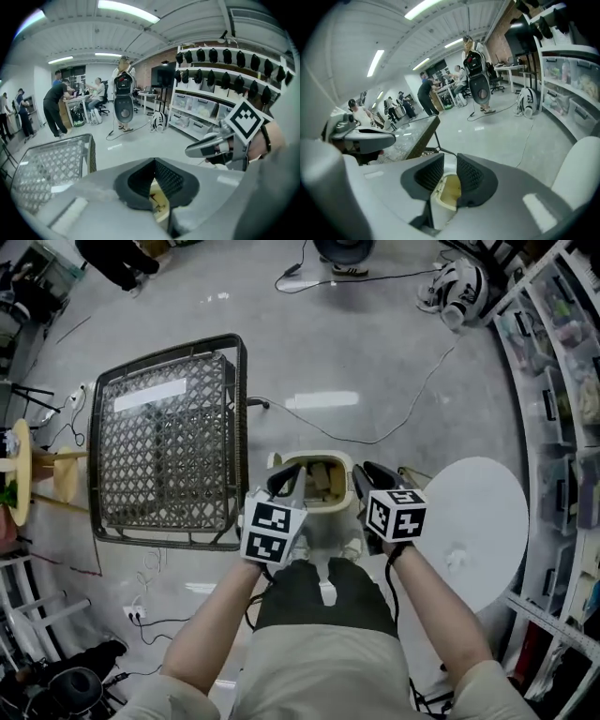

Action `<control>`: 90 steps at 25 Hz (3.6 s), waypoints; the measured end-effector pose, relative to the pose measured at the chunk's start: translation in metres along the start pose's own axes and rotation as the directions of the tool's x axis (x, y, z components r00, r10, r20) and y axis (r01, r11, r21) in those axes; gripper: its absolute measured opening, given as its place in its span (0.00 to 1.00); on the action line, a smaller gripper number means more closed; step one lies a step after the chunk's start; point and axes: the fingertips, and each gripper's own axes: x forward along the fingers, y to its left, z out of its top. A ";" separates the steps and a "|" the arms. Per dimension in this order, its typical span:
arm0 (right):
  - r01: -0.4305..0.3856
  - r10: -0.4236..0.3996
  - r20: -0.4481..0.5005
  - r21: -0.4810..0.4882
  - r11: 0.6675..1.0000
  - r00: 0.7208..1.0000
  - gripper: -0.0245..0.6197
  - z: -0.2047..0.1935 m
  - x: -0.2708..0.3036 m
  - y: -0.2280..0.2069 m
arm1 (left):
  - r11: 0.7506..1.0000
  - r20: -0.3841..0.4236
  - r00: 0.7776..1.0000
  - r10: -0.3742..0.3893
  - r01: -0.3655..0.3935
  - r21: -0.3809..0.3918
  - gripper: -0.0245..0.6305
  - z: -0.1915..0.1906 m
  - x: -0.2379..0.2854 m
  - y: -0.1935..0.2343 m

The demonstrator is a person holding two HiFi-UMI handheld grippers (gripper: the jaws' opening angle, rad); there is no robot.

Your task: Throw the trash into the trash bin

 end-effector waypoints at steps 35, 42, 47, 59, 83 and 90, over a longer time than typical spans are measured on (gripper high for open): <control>0.253 0.085 0.711 -0.356 0.899 0.698 0.08 0.237 -0.428 0.172 | 0.916 0.584 0.797 -0.157 -0.103 0.388 0.04 0.292 -0.302 -0.115; 0.238 0.098 0.710 -0.358 0.903 0.697 0.10 0.241 -0.429 0.167 | 0.923 0.579 0.803 -0.140 -0.106 0.370 0.04 0.295 -0.300 -0.114; 0.260 0.077 0.722 -0.344 0.902 0.687 0.34 0.245 -0.433 0.161 | 0.919 0.574 0.802 -0.168 -0.083 0.385 0.04 0.301 -0.293 -0.122; 0.421 -0.187 0.736 -0.146 0.895 0.651 0.46 0.221 -0.460 0.072 | 0.874 0.505 0.785 -0.358 0.091 0.478 0.04 0.303 -0.232 -0.190; 0.510 -0.540 0.195 0.186 0.840 0.819 0.46 -0.058 -0.363 -0.165 | 0.628 -0.050 0.823 -0.565 0.469 0.620 0.04 0.142 -0.026 -0.348; 0.497 -0.509 0.059 0.145 0.856 0.859 0.46 -0.116 -0.311 -0.189 | 0.655 -0.160 0.838 -0.521 0.514 0.554 0.04 0.090 0.011 -0.345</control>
